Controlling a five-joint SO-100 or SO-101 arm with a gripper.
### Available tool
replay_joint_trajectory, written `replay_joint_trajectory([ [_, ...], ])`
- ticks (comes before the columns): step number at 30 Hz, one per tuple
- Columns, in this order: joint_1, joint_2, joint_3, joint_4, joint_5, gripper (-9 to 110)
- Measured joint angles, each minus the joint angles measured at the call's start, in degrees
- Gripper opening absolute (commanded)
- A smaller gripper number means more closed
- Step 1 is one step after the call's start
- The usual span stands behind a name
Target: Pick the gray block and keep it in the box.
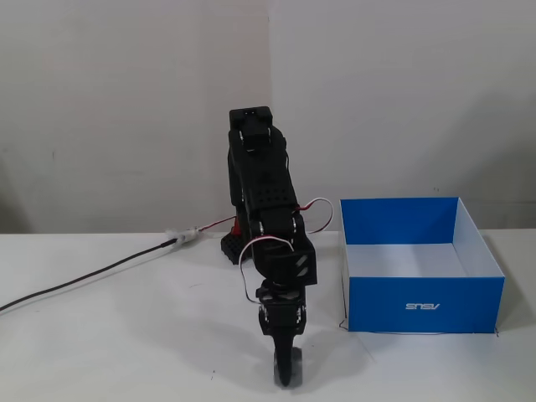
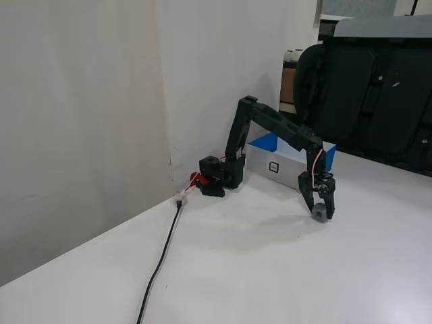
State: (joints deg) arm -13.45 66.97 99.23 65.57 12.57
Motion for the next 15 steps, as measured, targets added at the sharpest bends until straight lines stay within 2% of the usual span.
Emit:
replay_joint_trajectory([
  [7, -0.4, 1.0, 0.4, 0.3, 0.0, 0],
  [15, -1.2, 29.3, 8.8, 7.7, -2.4, 0],
])
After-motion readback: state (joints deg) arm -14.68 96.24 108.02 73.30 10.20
